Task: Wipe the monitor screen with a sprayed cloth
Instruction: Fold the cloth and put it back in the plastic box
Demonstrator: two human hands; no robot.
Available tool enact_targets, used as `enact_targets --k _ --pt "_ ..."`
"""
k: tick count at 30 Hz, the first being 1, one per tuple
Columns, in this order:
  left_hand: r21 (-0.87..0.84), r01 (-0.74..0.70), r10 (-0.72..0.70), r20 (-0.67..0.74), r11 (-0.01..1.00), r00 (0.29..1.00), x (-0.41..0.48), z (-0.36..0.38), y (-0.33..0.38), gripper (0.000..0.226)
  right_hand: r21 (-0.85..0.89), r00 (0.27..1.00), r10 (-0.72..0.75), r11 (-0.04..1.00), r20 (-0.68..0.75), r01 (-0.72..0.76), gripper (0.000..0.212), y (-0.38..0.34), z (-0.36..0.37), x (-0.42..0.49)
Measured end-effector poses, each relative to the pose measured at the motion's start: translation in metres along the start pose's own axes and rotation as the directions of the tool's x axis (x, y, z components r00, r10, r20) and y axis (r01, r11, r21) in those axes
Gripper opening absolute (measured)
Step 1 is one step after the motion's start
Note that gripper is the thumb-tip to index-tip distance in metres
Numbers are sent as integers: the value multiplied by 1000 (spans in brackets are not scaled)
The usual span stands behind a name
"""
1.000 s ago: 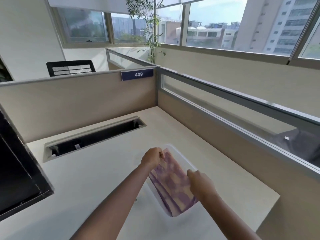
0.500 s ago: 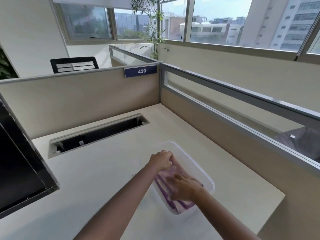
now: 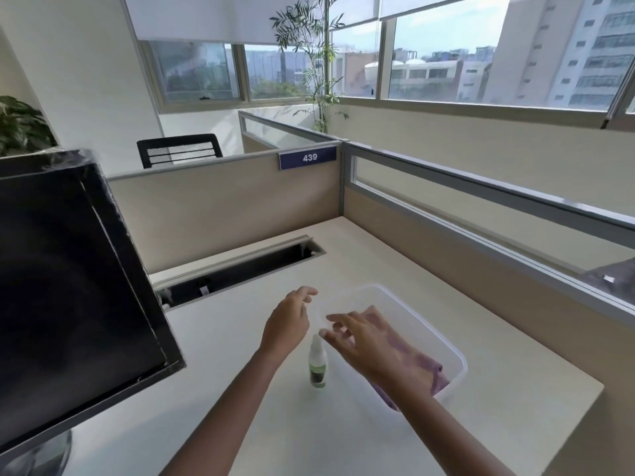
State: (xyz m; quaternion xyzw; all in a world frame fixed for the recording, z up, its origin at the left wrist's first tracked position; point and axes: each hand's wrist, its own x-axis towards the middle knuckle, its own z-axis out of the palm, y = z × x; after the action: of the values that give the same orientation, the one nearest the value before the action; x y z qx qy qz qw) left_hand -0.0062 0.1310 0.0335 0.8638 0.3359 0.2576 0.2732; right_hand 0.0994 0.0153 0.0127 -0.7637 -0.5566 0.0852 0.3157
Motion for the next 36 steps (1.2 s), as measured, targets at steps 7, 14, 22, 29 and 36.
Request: enact_targets --k 7,14,22,29,36 --pt "-112 213 -195 155 971 968 -35 12 -33 49 -102 1000 11 995 -14 -12 36 -18 32 -5" --pt "-93 198 -159 318 976 935 -50 22 -36 49 -33 997 -1 999 -76 -2 20 -28 28 1" --pt "-293 180 -147 130 939 981 -37 16 -21 36 221 970 -32 971 -240 87 19 -52 -13 20" --pt "-420 -6 2 -11 908 1000 -12 13 13 34 222 989 47 975 -141 -14 41 -33 -23 37" --pt "-71 184 -175 116 980 978 7 27 13 60 313 957 222 937 -185 -157 38 0 -12 47"
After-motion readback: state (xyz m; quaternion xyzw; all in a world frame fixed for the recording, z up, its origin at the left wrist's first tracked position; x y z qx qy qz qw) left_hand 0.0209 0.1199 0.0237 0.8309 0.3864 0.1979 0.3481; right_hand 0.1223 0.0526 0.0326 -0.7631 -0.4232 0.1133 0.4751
